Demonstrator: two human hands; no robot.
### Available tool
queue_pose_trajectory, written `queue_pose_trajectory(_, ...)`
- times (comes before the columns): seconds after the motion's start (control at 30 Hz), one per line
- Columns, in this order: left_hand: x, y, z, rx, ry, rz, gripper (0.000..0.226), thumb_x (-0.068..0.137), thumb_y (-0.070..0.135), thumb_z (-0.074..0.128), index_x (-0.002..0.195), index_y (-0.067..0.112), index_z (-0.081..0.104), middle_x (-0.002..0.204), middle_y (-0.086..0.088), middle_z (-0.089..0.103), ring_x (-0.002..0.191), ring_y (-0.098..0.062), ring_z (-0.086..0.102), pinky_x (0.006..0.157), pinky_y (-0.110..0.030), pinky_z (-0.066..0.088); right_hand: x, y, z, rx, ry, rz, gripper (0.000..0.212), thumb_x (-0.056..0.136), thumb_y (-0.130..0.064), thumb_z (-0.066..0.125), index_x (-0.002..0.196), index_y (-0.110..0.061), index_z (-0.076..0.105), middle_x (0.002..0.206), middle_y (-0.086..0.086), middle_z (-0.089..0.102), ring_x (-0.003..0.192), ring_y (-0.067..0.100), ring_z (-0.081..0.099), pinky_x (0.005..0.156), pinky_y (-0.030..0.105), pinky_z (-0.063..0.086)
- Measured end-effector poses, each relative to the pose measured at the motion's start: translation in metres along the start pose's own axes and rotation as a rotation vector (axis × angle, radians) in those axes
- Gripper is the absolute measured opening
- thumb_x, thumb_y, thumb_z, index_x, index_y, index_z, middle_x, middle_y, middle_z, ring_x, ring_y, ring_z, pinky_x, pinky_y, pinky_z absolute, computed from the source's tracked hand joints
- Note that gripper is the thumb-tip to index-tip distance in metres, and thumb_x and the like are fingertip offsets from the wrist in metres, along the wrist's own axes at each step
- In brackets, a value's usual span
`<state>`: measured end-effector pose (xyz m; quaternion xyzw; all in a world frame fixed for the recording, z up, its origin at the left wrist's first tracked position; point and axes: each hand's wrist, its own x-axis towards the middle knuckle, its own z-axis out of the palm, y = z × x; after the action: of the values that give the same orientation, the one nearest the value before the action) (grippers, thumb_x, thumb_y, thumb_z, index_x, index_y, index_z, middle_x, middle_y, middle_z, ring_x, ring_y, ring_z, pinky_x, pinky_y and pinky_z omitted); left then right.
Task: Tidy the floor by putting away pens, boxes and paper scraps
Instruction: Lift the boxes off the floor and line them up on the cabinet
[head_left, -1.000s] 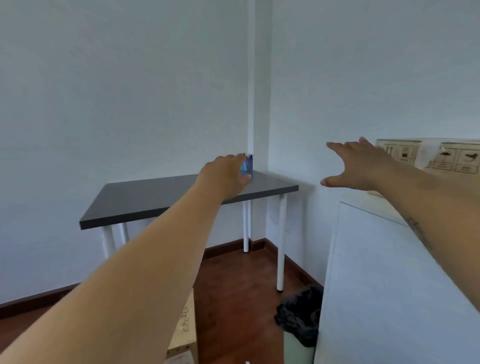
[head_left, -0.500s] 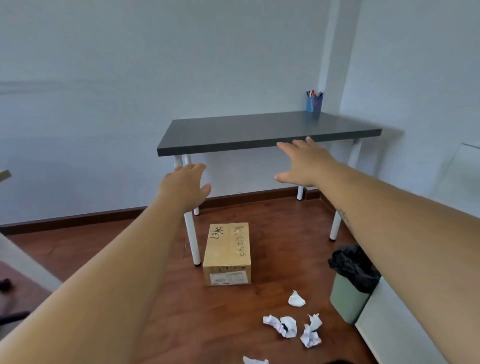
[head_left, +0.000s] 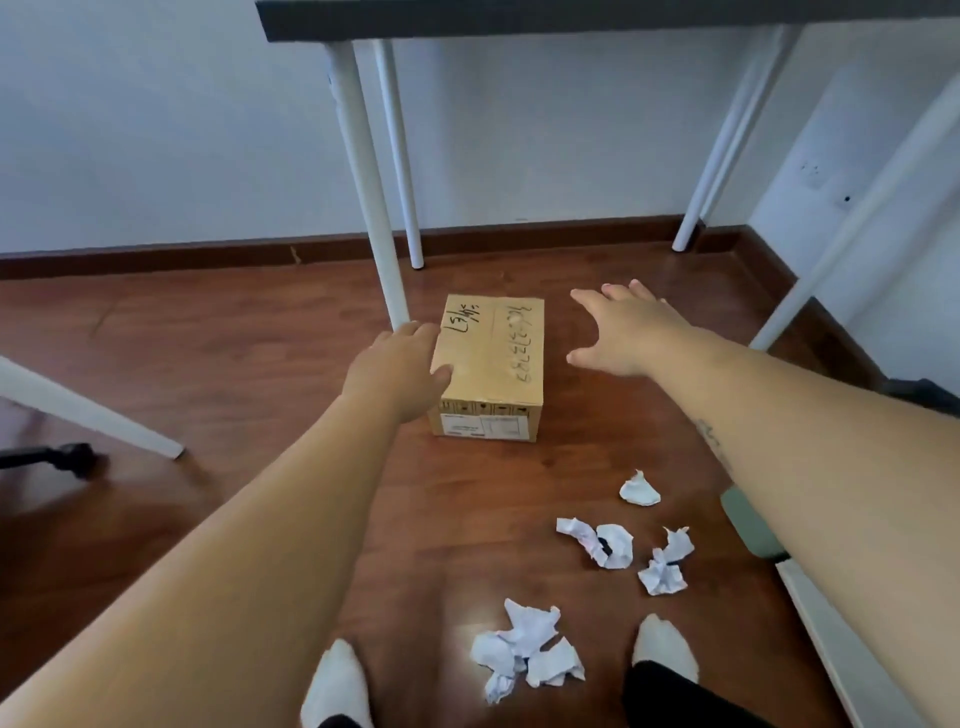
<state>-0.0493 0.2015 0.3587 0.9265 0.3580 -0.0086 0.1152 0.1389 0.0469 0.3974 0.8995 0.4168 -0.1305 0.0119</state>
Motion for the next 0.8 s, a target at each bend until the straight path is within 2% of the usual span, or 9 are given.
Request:
queue_pose_trajectory(0.17, 0.059, -0.011, 0.074, 0.073, -0.088, 0.042, 0.052, 0.095, 0.04, 0.048, 0.142, 0.023, 0.037, 0.146, 0.001, 0.041, 0.128, -0.029, 0.042, 0.097, -0.049, 0.044, 0.066, 0.017, 0.076, 0.0, -0.124, 0.019, 0.085, 0.086, -0.05, 0.06, 0.153, -0.032, 0.011, 0.163, 0.005, 0.009, 0.149, 0.031, 0.001, 0.119, 0.053, 0.011)
queue_pose_trajectory(0.37, 0.125, -0.027, 0.149, 0.106, -0.141, 0.02, 0.053, 0.096, 0.04, 0.047, 0.144, 0.021, 0.035, 0.148, -0.001, 0.04, 0.13, -0.03, 0.04, 0.097, -0.047, 0.041, 0.145, 0.022, 0.151, 0.055, -0.187, 0.028, 0.081, 0.088, -0.049, 0.057, 0.153, -0.029, 0.013, 0.162, 0.004, 0.011, 0.149, 0.031, 0.003, 0.119, 0.051, 0.013)
queue_pose_trajectory(0.53, 0.177, -0.05, 0.201, 0.059, -0.186, -0.06, 0.056, 0.095, 0.041, 0.048, 0.144, 0.019, 0.034, 0.145, -0.003, 0.041, 0.132, -0.03, 0.037, 0.101, -0.051, 0.042, 0.207, 0.027, 0.21, 0.138, -0.234, 0.054, 0.078, 0.09, -0.05, 0.054, 0.153, -0.025, 0.015, 0.162, 0.006, 0.011, 0.149, 0.033, 0.005, 0.119, 0.05, 0.016)
queue_pose_trajectory(0.67, 0.207, -0.064, 0.232, 0.078, -0.238, -0.058, 0.06, 0.097, 0.044, 0.045, 0.149, 0.023, 0.027, 0.159, -0.001, 0.023, 0.141, -0.033, 0.025, 0.107, -0.054, 0.037, 0.238, 0.028, 0.241, 0.193, -0.252, 0.069, 0.07, 0.092, -0.047, 0.051, 0.151, -0.025, 0.019, 0.163, 0.007, 0.003, 0.149, 0.033, 0.002, 0.119, 0.049, 0.015)
queue_pose_trajectory(0.73, 0.224, -0.064, 0.245, 0.021, -0.244, -0.078, 0.062, 0.097, 0.047, 0.043, 0.152, 0.027, 0.022, 0.163, 0.0, 0.012, 0.145, -0.035, 0.018, 0.111, -0.052, 0.029, 0.254, 0.026, 0.253, 0.23, -0.232, 0.053, 0.07, 0.094, -0.046, 0.048, 0.152, -0.027, 0.015, 0.163, 0.005, -0.003, 0.149, 0.032, 0.001, 0.119, 0.049, 0.015)
queue_pose_trajectory(0.8, 0.239, -0.066, 0.261, -0.02, -0.257, -0.091, 0.064, 0.096, 0.052, 0.04, 0.152, 0.026, 0.021, 0.163, -0.005, 0.011, 0.145, -0.036, 0.017, 0.115, -0.048, 0.022, 0.261, 0.023, 0.263, 0.278, -0.247, 0.057, 0.072, 0.096, -0.045, 0.046, 0.153, -0.027, 0.008, 0.163, 0.004, -0.01, 0.15, 0.03, -0.001, 0.119, 0.048, 0.016)
